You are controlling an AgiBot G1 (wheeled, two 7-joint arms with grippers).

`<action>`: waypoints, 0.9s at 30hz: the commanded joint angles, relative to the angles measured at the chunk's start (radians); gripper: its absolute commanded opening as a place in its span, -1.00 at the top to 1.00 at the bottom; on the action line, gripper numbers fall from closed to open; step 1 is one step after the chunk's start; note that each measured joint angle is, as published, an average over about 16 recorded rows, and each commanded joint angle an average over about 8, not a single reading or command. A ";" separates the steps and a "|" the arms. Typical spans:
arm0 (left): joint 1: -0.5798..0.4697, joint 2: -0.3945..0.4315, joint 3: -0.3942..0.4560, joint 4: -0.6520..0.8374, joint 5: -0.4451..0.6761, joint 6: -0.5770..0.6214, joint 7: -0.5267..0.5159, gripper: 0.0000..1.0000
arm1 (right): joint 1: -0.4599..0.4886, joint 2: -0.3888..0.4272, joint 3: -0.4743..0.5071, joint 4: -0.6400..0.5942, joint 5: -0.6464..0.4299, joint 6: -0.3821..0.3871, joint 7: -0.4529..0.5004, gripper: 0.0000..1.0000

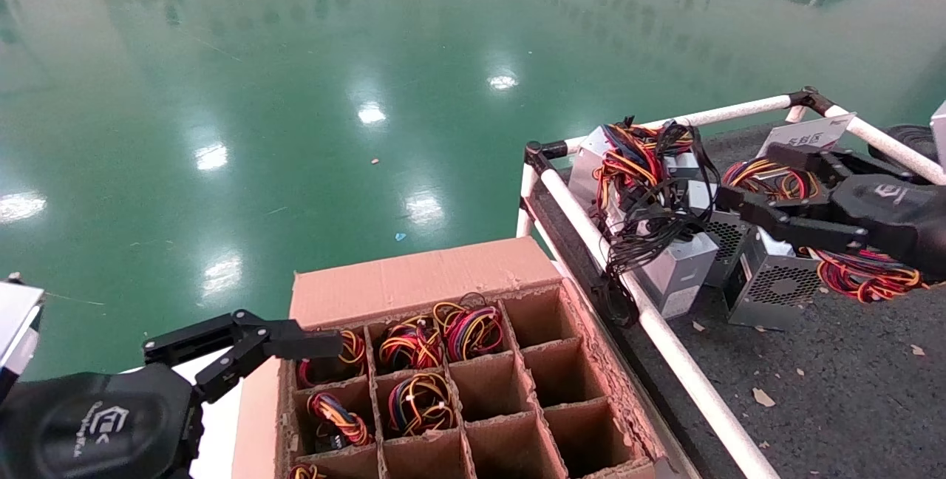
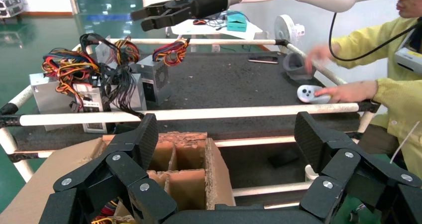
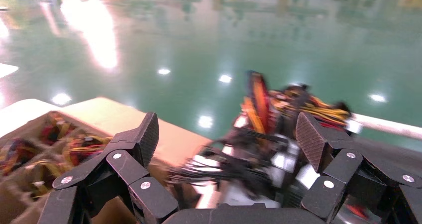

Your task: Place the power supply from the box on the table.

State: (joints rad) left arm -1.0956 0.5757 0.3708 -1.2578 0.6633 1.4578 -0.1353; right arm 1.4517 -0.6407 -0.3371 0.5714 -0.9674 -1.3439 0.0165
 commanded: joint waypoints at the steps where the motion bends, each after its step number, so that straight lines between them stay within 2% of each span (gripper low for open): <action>1: 0.000 0.000 0.000 0.000 0.000 0.000 0.000 -1.00 | -0.022 0.002 0.003 0.041 0.014 -0.009 0.010 -1.00; 27: 0.000 0.000 0.000 0.000 0.000 0.000 0.000 -1.00 | -0.308 0.024 0.047 0.583 0.194 -0.124 0.140 -1.00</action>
State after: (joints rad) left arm -1.0956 0.5756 0.3710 -1.2578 0.6632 1.4577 -0.1352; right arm 1.1448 -0.6167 -0.2903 1.1514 -0.7747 -1.4674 0.1557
